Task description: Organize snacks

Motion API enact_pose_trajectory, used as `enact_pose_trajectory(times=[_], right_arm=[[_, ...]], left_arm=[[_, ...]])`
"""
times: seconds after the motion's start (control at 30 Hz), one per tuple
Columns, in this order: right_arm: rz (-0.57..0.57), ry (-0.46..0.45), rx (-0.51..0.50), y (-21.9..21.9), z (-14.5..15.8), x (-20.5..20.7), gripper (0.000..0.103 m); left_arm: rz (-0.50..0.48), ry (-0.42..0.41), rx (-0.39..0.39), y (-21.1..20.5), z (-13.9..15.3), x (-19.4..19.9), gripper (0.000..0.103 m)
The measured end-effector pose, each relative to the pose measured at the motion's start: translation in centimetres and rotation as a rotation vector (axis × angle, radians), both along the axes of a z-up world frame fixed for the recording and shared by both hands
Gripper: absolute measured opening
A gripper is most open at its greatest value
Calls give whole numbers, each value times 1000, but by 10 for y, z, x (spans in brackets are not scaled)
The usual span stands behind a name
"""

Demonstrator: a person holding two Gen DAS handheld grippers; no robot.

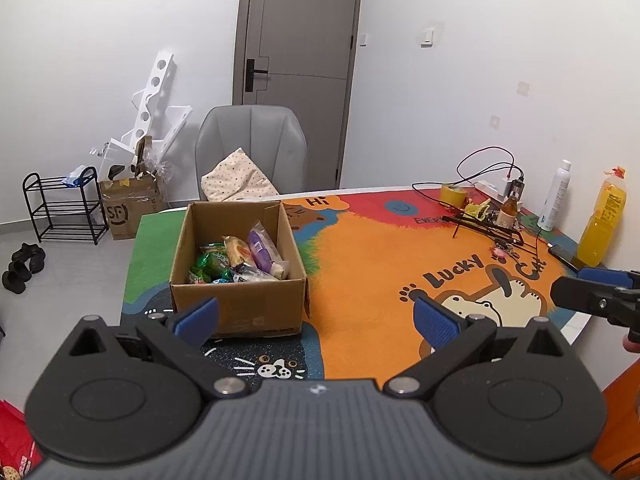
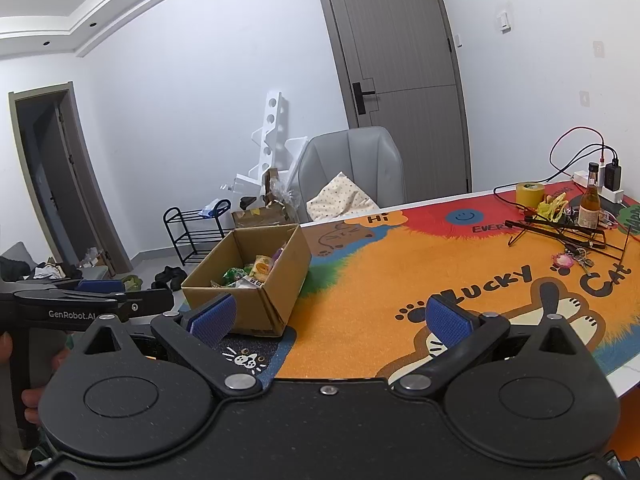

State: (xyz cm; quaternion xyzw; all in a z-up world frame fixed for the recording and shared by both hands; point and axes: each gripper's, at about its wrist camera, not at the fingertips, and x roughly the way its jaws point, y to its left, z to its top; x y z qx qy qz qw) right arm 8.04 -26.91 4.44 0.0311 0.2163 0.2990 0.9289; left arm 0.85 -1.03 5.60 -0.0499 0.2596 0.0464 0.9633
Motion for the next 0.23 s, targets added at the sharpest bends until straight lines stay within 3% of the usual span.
enact_pose_trajectory(times=[0.23], right_arm=[[0,1,-1,0,0,0,103]], left_arm=[[-4,-1,0,0,0,1,103]])
